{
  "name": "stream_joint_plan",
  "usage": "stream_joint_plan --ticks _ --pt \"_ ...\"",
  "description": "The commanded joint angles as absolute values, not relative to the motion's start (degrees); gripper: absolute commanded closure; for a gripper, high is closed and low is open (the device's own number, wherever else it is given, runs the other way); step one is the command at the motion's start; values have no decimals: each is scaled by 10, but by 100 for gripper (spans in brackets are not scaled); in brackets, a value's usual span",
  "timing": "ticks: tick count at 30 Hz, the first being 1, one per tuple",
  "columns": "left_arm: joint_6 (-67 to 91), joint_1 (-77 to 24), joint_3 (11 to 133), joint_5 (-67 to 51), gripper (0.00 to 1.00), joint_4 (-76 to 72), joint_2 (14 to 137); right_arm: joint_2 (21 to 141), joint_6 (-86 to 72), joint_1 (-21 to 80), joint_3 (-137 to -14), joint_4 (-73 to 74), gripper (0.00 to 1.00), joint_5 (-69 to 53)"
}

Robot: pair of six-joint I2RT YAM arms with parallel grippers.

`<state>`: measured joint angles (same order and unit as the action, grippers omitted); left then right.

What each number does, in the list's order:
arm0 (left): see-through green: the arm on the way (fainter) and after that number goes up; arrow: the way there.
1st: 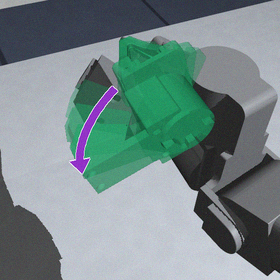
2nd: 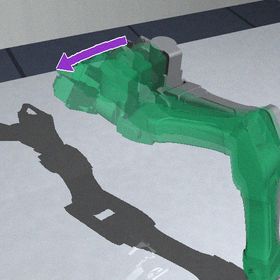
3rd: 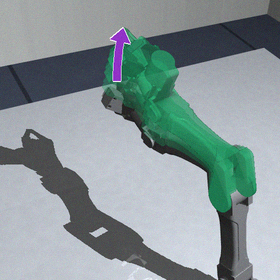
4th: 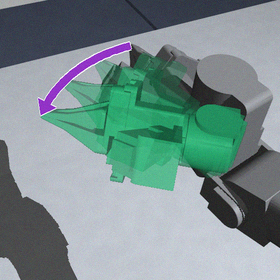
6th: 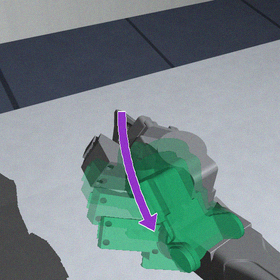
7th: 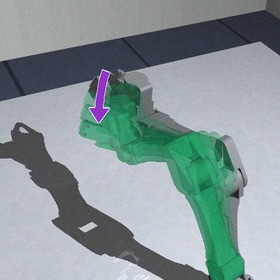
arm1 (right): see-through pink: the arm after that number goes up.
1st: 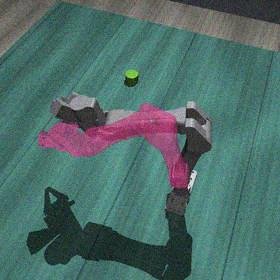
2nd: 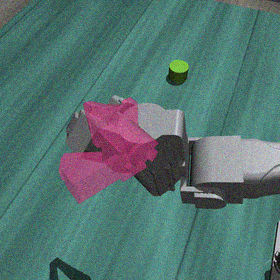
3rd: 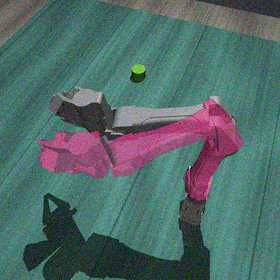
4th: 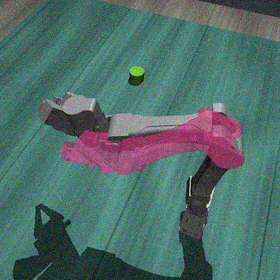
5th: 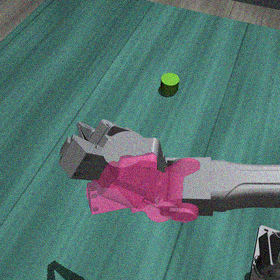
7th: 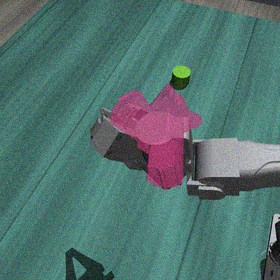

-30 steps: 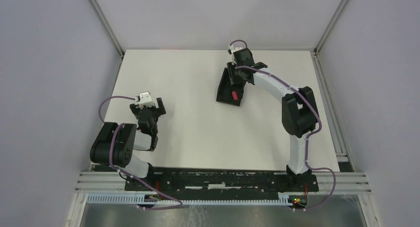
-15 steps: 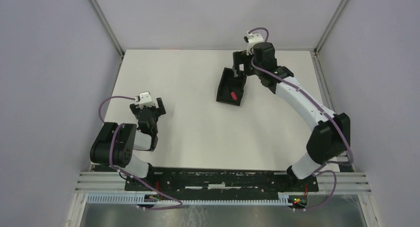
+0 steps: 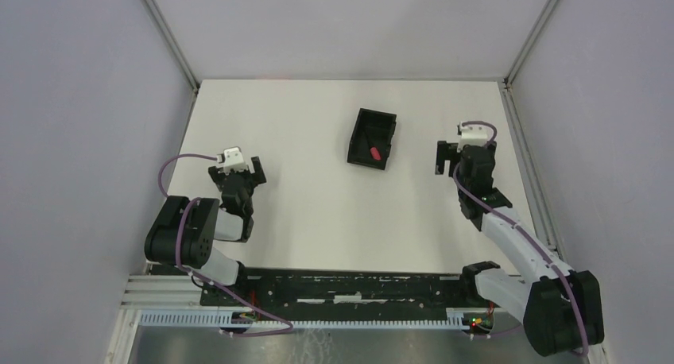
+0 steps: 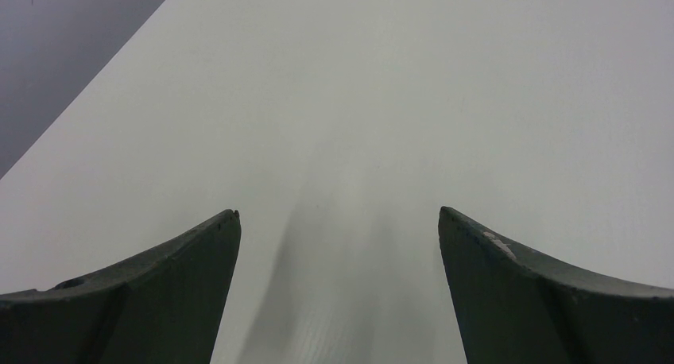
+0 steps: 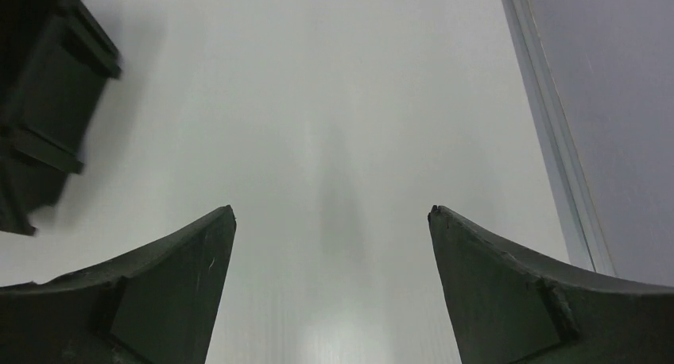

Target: Put the screwdriver in the bin

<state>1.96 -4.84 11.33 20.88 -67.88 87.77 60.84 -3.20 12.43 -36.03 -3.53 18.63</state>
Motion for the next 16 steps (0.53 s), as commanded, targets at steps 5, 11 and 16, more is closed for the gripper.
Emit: stream_joint_plan --ticks 5,11,16 --pt "42 -47 121 213 0 -713 881 533 -49 102 -170 -176 2 257" --pt "42 -47 122 213 0 -712 882 511 -56 100 -97 -236 2 255" --pt "42 -47 121 213 0 -712 881 520 -58 100 -86 -244 2 255"
